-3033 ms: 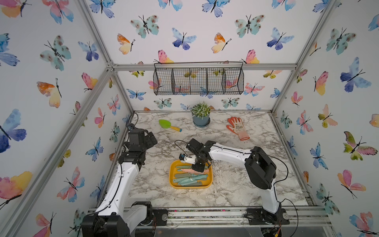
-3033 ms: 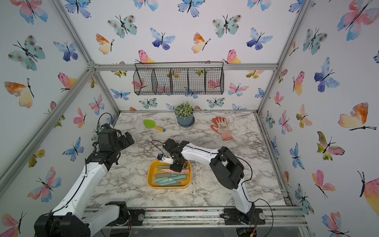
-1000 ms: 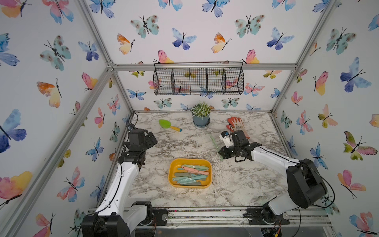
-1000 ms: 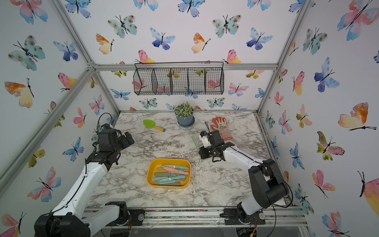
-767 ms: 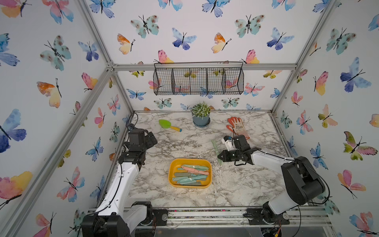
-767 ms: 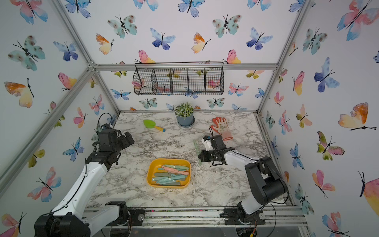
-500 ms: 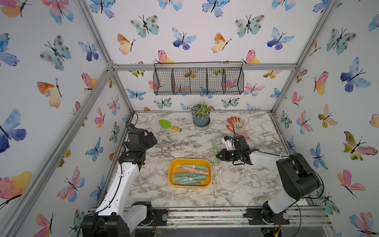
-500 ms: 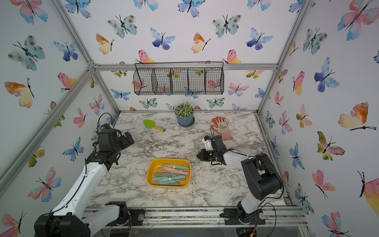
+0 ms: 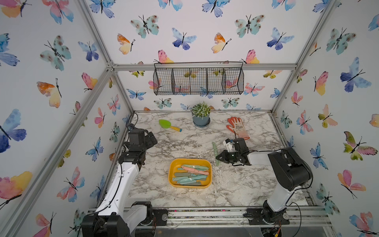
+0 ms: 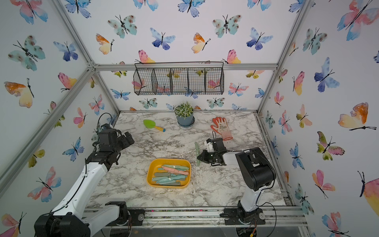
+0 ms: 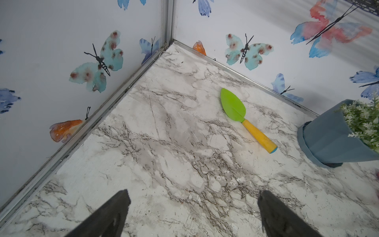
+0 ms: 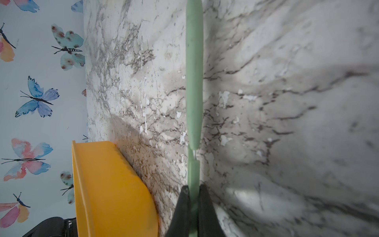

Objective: Take the fruit knife out of the storage box
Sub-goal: Place the fruit knife at the center of the board.

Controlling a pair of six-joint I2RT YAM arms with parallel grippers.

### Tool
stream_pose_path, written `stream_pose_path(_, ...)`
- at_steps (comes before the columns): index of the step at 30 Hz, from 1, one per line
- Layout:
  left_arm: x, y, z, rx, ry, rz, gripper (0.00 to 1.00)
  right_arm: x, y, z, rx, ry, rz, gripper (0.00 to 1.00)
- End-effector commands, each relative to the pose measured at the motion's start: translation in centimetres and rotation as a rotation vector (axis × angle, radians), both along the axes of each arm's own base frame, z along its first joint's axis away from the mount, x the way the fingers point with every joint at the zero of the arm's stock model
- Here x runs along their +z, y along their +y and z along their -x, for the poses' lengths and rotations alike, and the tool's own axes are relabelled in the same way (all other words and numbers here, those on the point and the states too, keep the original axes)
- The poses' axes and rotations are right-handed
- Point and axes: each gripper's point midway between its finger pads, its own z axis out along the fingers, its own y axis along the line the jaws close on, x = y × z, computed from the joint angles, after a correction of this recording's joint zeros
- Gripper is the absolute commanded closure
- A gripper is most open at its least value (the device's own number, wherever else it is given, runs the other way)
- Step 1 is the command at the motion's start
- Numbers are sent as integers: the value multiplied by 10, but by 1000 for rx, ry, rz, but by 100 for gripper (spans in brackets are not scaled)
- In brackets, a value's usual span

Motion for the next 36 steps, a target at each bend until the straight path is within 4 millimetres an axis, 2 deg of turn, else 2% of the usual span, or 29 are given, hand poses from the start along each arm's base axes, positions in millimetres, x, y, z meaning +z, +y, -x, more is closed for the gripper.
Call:
stream_pose_path(1, 2, 1, 0, 6, 3, 4, 2, 1, 0, -3, -9, -1, -13, 90)
stream_pose_path(8, 3, 2, 1, 10, 2, 1, 2, -2, -5, -5, -27, 8, 5, 87)
stream_pose_path(14, 4, 3, 1, 13, -1, -2, 2, 0, -7, -5, -32, 3, 9, 76)
stream_pose_path(24, 4, 4, 2, 17, -2, -4, 1, 7, -11, -6, -44, -27, 25, 63)
stream_pose_path(28, 4, 3, 2, 15, -1, -3, 2, 37, -18, -16, -48, -145, 65, 57)
stream_pose_path(31, 4, 3, 2, 12, -2, -1, 1, 77, -17, -24, 22, -324, 95, 54)
stream_pose_path(34, 4, 2, 1, 8, -3, 2, 2, 119, -5, -22, 150, -504, 110, 53)
stream_pose_path(36, 5, 1, 1, 2, -4, 7, 2, 143, 11, -10, 273, -622, 124, 53)
